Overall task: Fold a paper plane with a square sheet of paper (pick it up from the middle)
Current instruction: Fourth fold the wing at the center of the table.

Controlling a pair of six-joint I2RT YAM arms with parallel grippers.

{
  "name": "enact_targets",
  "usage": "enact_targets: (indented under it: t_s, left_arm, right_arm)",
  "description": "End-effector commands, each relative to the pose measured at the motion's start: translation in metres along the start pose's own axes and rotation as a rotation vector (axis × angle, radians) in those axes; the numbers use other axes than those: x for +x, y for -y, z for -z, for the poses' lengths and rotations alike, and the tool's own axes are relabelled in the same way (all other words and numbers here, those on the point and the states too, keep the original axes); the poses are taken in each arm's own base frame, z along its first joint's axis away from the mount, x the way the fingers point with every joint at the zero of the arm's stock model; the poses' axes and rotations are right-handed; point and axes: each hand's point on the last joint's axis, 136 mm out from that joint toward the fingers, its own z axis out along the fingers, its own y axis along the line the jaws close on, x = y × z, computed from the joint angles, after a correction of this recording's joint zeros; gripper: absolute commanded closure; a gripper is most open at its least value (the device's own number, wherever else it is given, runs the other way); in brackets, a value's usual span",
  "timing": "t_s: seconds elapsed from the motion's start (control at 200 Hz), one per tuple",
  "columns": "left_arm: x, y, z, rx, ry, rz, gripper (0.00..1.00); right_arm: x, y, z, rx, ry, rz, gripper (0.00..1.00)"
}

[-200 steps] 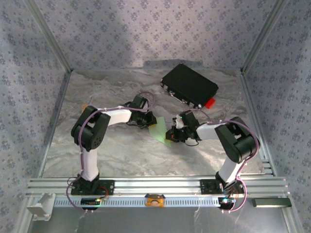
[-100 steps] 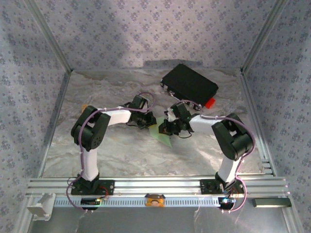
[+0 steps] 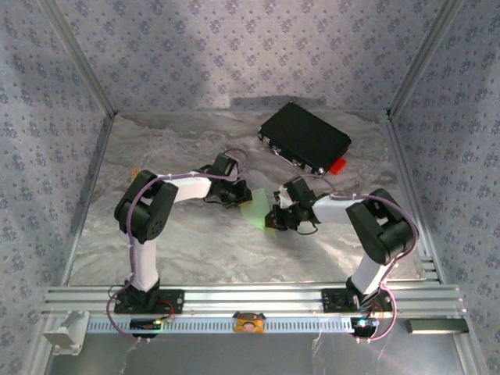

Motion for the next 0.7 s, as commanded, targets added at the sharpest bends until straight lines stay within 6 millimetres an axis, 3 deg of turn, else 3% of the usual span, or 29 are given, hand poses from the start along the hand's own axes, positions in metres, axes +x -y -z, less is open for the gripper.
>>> enact_targets:
  t_s: [0.0,0.34,0.5,0.695]
  left_arm:
    - [0.022,-0.044,-0.015,-0.13,-0.069,0.041,0.89]
    - [0.023,-0.043,-0.014,-0.123,-0.069,0.049,0.89]
    - [0.021,-0.039,-0.013,-0.105,-0.066,0.057,0.89]
    - [0.021,-0.036,-0.012,-0.095,-0.063,0.061,0.89]
  right_arm:
    - [0.021,0.015,0.007,0.015,-0.037,-0.04,0.98]
    - [0.054,0.033,0.022,0.002,-0.026,-0.094,0.98]
    - [0.051,0.032,0.033,0.016,0.01,-0.087,0.97]
    - [0.039,0.014,0.038,-0.03,0.039,-0.084,0.95]
